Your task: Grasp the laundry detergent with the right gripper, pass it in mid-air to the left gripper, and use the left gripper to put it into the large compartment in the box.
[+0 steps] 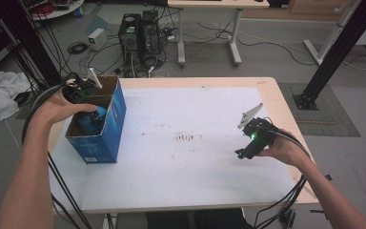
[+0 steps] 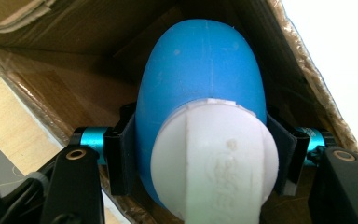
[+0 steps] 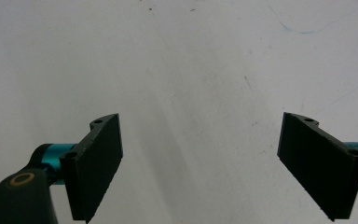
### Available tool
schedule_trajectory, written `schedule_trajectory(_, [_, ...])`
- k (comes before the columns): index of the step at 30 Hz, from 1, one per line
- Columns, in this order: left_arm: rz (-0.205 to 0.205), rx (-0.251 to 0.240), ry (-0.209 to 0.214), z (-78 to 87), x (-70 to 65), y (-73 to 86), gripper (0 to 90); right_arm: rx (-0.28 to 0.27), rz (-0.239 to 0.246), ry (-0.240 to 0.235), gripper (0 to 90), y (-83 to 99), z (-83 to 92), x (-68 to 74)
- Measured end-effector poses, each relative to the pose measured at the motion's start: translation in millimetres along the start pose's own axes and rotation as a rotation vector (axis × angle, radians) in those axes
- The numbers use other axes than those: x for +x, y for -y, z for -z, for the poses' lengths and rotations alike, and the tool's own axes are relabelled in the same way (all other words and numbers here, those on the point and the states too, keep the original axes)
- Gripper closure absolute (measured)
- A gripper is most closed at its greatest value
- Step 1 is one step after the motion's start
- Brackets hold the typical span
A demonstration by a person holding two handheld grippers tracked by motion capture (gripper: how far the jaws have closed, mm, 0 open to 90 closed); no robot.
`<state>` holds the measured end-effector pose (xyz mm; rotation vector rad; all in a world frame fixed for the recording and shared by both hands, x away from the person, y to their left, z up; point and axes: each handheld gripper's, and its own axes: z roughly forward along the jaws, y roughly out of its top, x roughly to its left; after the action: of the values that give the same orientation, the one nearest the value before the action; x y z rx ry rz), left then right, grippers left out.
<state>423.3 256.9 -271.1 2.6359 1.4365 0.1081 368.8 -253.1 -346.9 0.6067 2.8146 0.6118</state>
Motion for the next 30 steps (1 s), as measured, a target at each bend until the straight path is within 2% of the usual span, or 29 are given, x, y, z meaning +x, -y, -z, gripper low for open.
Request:
schedule_trajectory(9, [-0.033, 0.022, -0.014, 0.2, -4.1, 1.6, 37.9, 0.002, -0.001, 0.001, 13.2, -0.7, -1.1, 1.4])
schedule_trajectory(30, [-0.025, 0.057, -0.030, -0.3, -7.4, -4.0, 37.2, 0.001, -0.011, 0.002, 13.2, 0.2, -1.3, 0.3])
